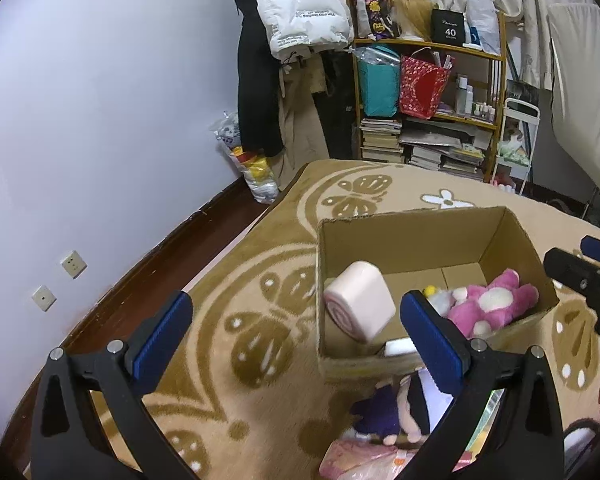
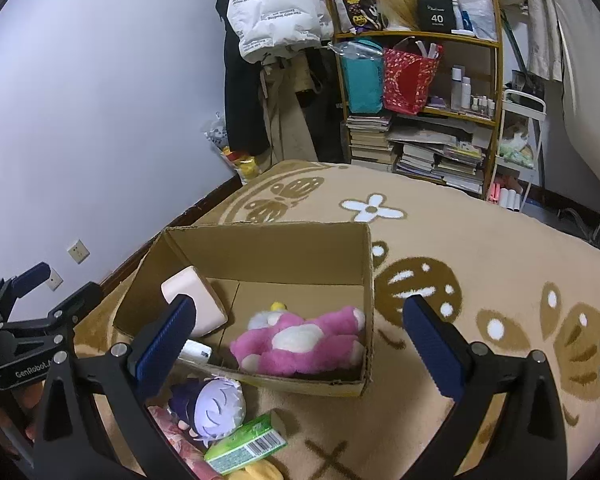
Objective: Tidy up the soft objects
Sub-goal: 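Withdraw both tools from the box back toward the remaining pile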
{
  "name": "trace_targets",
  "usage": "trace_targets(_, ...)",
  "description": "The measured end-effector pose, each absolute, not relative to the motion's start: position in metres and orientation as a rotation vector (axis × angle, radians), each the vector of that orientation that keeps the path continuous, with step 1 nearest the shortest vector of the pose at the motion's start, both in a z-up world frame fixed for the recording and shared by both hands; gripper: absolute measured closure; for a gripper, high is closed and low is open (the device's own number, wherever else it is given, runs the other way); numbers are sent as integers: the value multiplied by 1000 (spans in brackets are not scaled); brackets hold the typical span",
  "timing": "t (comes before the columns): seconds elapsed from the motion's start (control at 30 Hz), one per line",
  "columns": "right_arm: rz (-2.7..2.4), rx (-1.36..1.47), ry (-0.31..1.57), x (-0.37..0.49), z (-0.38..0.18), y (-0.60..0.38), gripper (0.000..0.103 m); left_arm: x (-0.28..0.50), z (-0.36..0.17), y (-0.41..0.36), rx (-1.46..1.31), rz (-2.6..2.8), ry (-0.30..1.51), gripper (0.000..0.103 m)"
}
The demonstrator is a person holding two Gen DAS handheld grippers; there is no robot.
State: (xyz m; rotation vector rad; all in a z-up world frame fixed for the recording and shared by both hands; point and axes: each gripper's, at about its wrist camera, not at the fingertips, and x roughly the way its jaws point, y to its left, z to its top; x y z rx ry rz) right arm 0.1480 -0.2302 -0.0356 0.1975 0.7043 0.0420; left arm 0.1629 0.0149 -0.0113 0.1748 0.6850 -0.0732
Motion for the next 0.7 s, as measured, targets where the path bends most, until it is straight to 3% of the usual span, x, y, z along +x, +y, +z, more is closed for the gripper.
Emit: trace_targets(0.7, 30, 263, 714, 94, -25, -231, 0, 123, -27, 46, 33, -36, 867, 0)
